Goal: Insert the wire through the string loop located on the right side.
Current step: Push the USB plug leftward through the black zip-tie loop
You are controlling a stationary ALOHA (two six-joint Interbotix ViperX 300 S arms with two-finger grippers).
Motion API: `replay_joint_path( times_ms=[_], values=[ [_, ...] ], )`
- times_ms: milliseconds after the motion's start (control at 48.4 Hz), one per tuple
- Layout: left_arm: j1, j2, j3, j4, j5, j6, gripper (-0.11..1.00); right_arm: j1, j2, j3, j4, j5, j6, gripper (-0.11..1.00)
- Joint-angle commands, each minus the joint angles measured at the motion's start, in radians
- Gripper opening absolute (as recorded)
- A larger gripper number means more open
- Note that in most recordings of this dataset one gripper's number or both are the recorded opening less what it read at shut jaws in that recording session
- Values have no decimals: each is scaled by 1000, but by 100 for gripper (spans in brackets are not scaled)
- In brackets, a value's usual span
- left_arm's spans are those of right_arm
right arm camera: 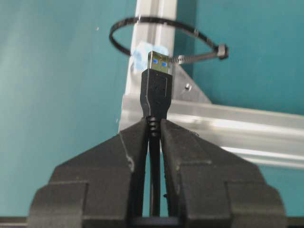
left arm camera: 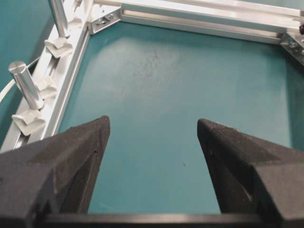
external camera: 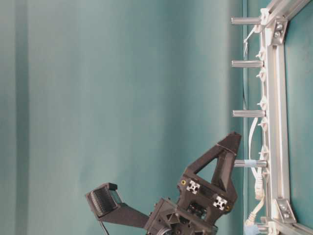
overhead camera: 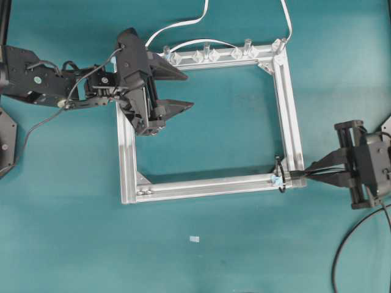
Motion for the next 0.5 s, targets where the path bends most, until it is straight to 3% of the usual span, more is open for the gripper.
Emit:
replay_joint_path(
  times_ms=[0, 476],
  values=[
    [-5, -25, -20, 3, -5, -8, 75, -2, 21, -32, -3, -20, 0, 12],
    [-15, -23, -26, 2, -5, -8, 75, -2, 127, -118, -3, -38, -2, 12]
  ],
)
